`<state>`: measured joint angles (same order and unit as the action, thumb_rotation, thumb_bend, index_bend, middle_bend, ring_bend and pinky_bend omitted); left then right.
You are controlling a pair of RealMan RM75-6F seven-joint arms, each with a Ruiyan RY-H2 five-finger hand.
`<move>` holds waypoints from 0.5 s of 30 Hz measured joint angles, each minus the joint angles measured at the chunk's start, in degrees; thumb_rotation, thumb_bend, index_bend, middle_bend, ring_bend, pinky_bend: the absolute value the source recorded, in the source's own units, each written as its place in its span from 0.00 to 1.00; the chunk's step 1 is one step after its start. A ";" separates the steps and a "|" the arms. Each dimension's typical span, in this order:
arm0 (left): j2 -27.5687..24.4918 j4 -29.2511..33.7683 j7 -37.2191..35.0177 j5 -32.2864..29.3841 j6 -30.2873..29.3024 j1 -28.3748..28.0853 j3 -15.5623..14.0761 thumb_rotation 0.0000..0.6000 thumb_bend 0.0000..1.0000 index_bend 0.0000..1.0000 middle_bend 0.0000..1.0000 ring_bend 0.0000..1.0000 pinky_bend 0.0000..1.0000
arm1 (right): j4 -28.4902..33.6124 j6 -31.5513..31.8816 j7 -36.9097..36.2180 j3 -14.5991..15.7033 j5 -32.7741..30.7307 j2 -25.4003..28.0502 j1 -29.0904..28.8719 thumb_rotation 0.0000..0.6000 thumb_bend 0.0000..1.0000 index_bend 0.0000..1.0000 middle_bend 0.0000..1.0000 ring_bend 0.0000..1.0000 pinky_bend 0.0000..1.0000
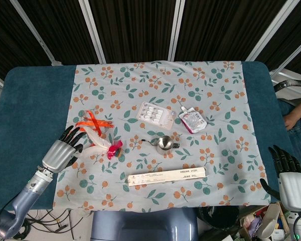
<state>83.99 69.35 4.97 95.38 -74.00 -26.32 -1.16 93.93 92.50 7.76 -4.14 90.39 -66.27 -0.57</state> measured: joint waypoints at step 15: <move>-0.22 0.42 0.43 0.04 -0.15 0.00 -0.13 1.00 0.44 0.55 0.14 0.00 0.00 | -0.01 -0.01 0.02 -0.01 0.01 -0.02 -0.02 1.00 0.13 0.07 0.05 0.10 0.16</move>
<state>83.77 69.78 5.40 95.42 -74.15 -26.32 -1.28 93.92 92.48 7.78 -4.14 90.40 -66.30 -0.59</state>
